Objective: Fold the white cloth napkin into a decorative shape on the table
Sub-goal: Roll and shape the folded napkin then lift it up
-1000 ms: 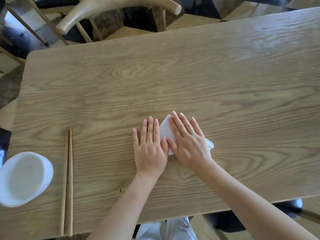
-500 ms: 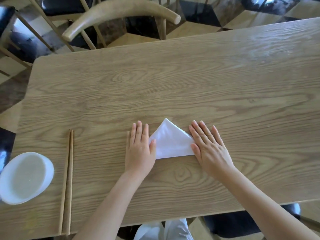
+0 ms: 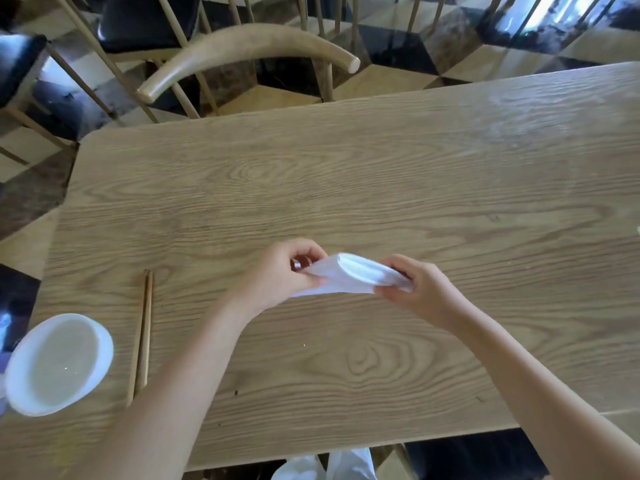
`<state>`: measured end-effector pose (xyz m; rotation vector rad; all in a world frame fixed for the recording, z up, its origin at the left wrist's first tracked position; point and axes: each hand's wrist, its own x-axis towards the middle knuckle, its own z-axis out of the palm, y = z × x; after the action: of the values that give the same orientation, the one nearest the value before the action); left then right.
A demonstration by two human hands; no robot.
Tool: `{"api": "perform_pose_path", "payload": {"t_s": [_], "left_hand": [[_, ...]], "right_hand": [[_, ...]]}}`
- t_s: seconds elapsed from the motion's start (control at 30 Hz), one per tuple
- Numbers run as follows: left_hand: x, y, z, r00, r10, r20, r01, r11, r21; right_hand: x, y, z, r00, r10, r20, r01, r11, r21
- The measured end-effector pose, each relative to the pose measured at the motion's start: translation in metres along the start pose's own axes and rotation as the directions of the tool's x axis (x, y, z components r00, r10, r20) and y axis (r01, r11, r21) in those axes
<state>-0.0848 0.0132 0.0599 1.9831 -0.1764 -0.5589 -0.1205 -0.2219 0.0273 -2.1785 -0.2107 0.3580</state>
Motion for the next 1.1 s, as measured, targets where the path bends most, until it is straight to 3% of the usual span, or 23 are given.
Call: {"api": "perform_pose_path", "payload": {"t_s": [0.07, 0.1, 0.13, 0.17, 0.2, 0.23, 0.27, 0.33, 0.43, 0.47, 0.53, 0.57, 0.6, 0.67, 0.73, 0.8, 0.87, 1.1], "left_hand": [[-0.003, 0.004, -0.001, 0.951, 0.074, -0.299, -0.085, 0.996, -0.024], [-0.007, 0.006, 0.004, 0.884, 0.058, -0.464, -0.064, 0.998, 0.003], [-0.012, 0.006, 0.011, 0.821, -0.020, -0.571, -0.010, 0.999, -0.049], [-0.018, 0.008, 0.020, 0.821, -0.146, -0.551, 0.026, 0.975, -0.220], [-0.024, 0.011, 0.031, 0.881, -0.255, -0.399, 0.019, 0.860, -0.509], [-0.030, 0.011, 0.042, 0.947, -0.263, -0.182, 0.036, 0.653, -0.757], [-0.035, 0.010, 0.051, 0.975, -0.216, -0.051, 0.065, 0.496, -0.866], [-0.039, 0.002, 0.060, 0.972, -0.222, 0.075, 0.148, 0.330, -0.932], [-0.038, -0.022, 0.050, 0.896, -0.357, 0.265, 0.358, 0.224, -0.906], [-0.039, -0.030, 0.042, 0.872, -0.374, 0.315, 0.428, 0.271, -0.862], [-0.039, -0.045, 0.023, 0.844, -0.406, 0.350, 0.527, 0.506, -0.683], [-0.040, -0.050, 0.016, 0.844, -0.429, 0.323, 0.536, 0.633, -0.559], [-0.042, -0.054, 0.011, 0.847, -0.475, 0.240, 0.531, 0.735, -0.421], [-0.045, -0.062, 0.011, 0.854, -0.516, -0.061, 0.498, 0.847, -0.187], [-0.055, -0.065, 0.025, 0.846, -0.335, -0.415, 0.367, 0.930, -0.004], [-0.071, -0.071, 0.045, 0.831, -0.007, -0.557, 0.208, 0.931, 0.299], [-0.090, -0.083, 0.060, 0.818, 0.151, -0.555, 0.157, 0.869, 0.469], [-0.108, -0.103, 0.071, 0.744, 0.196, -0.639, 0.114, 0.905, 0.410]], "right_hand": [[0.002, -0.018, -0.005, 0.989, -0.001, -0.147, 0.007, 0.999, 0.040], [0.001, -0.029, -0.004, 0.968, -0.028, -0.249, 0.036, 0.999, 0.027], [-0.001, -0.040, 0.000, 0.937, -0.073, -0.341, 0.071, 0.997, -0.019], [-0.004, -0.050, 0.009, 0.904, -0.130, -0.407, 0.103, 0.991, -0.087], [-0.008, -0.058, 0.019, 0.879, -0.195, -0.434, 0.127, 0.975, -0.181], [-0.014, -0.064, 0.032, 0.867, -0.259, -0.425, 0.138, 0.946, -0.294], [-0.020, -0.070, 0.044, 0.865, -0.313, -0.392, 0.140, 0.901, -0.411], [-0.034, -0.075, 0.065, 0.905, -0.311, -0.292, 0.111, 0.833, -0.543], [-0.050, -0.071, 0.083, 0.979, -0.195, -0.064, 0.141, 0.867, -0.478], [-0.053, -0.068, 0.082, 0.988, -0.155, -0.017, 0.137, 0.915, -0.380], [-0.049, -0.057, 0.074, 0.996, -0.087, -0.035, 0.078, 0.977, -0.196], [-0.041, -0.050, 0.067, 0.992, -0.072, -0.101, 0.052, 0.980, -0.191], [-0.030, -0.042, 0.059, 0.982, -0.075, -0.175, 0.032, 0.970, -0.239], [-0.006, -0.029, 0.050, 0.966, -0.110, -0.234, 0.017, 0.930, -0.368], [0.010, -0.018, 0.050, 0.980, -0.157, -0.125, 0.090, 0.900, -0.426], [0.015, -0.008, 0.054, 0.976, -0.216, -0.007, 0.192, 0.883, -0.428], [0.012, 0.002, 0.055, 0.964, -0.267, 0.008, 0.247, 0.879, -0.409], [0.009, 0.016, 0.046, 0.917, -0.399, -0.006, 0.360, 0.835, -0.416]]}}
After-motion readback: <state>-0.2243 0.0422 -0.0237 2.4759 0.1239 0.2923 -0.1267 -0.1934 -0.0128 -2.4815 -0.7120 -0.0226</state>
